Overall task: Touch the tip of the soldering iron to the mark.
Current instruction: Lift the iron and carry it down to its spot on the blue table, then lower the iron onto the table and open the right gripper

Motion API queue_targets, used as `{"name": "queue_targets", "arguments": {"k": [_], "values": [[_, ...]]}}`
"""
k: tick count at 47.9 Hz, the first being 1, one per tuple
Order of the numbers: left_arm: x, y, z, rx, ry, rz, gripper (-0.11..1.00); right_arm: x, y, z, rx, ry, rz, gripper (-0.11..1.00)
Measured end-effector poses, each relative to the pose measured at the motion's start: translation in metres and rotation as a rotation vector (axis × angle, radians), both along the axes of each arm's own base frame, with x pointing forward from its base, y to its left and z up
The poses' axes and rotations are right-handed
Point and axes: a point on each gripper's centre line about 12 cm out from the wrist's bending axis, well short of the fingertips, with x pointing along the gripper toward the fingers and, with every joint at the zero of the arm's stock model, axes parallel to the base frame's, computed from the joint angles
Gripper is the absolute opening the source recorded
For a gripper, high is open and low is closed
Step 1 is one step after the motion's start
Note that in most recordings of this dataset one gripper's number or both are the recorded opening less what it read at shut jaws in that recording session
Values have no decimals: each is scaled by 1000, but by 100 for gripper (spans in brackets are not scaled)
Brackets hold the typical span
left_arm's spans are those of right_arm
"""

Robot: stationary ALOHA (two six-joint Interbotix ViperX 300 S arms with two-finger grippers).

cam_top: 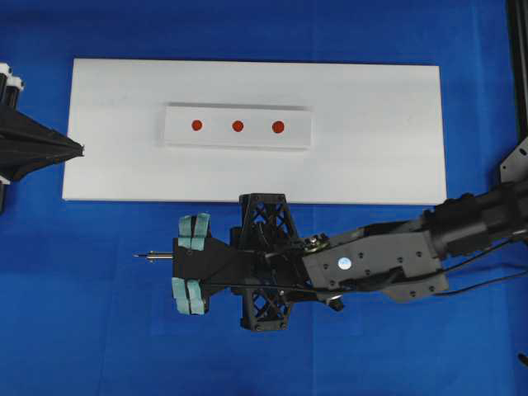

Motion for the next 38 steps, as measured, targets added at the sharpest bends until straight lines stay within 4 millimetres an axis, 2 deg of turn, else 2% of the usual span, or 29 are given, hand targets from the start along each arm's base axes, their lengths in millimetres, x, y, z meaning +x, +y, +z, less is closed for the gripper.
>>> {"name": "queue_targets", "arguments": {"k": [21,33,38], "values": [[0,0,0,2,0,-1,0,2,14,-67,117,-57,14,6],[0,0,0,3,0,-1,0,2,22,-91,148,-53,23,6],[0,0,0,3,1,0,0,2,22,-92,149,-55,24,6]]}}
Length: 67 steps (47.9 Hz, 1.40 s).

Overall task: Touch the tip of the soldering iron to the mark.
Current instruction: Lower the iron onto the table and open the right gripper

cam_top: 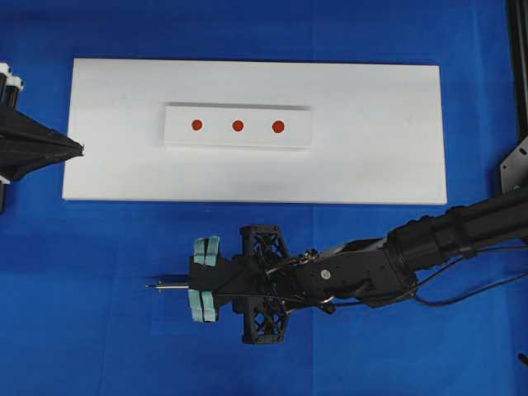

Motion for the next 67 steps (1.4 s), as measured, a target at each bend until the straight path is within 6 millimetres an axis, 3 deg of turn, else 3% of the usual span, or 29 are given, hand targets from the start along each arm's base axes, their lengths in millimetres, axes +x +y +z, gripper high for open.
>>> {"name": "queue_targets", "arguments": {"k": [22,24,33,38,45,55,61,67], "values": [[0,0,0,0,-2,-2,0,-1,-4,-2,2,7,-10,9],[0,0,0,-1,0,-1,0,0,-4,-2,-1,6,-7,16],[0,0,0,-2,-1,0,0,-1,-5,-3,2,9,-13,68],[0,0,0,0,0,-2,0,-2,-4,-3,-1,12,-8,92],[0,0,0,0,-3,-2,0,-2,-4,-2,-9,18,-8,86],[-1,0,1,0,-3,-2,0,-4,-8,7,-18,19,-12,86],[-1,0,1,-2,-8,0,0,-9,-14,37,-31,18,-30,86],[-2,0,2,-2,-9,-1,0,-20,-22,80,-62,4,-44,86]]}}
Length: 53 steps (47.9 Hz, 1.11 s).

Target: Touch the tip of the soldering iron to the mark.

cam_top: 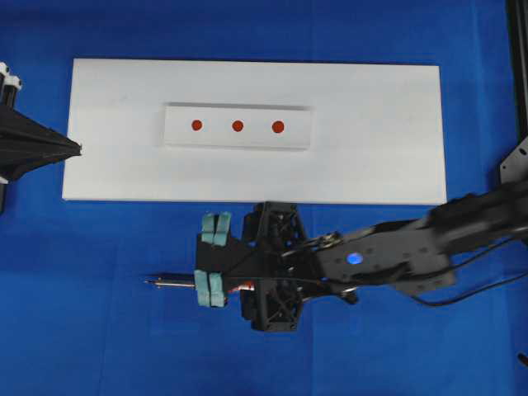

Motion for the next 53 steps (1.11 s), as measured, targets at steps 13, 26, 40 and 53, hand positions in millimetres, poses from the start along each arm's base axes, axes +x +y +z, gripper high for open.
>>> {"name": "queue_targets", "arguments": {"k": [13,26,40,53], "values": [[0,0,0,0,-2,-2,0,-12,-10,29,-52,3,-11,85],[0,-1,0,0,-2,-4,0,-4,-48,29,-80,8,-61,85],[0,-2,0,0,-2,-11,0,4,-119,31,-134,-5,-113,85],[0,-3,0,0,-2,-14,0,-11,-132,53,-135,-67,-122,85]]}}
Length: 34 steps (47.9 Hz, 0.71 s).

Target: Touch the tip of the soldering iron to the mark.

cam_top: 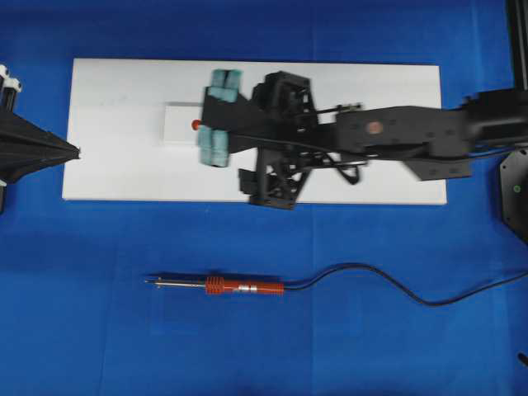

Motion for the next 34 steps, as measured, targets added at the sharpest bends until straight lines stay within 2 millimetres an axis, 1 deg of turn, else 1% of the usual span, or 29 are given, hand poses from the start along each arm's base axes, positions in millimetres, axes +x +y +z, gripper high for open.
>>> {"name": "queue_targets", "arguments": {"k": [3,8,14,16,19,29,34], "values": [[0,0,0,-2,-1,0,0,-12,1,8,3,-17,1,85],[0,0,0,-1,0,-1,0,-43,0,23,8,-67,5,85],[0,0,0,0,-2,-2,0,-82,1,35,17,-148,22,85],[0,-1,0,-1,0,-3,0,-99,2,37,20,-177,32,85],[0,-1,0,0,-2,-3,0,-120,3,42,24,-223,41,84],[0,-1,0,0,-2,-5,0,-194,3,52,27,-371,57,78],[0,-1,0,0,-2,-5,0,-221,3,53,27,-428,57,77]]}}
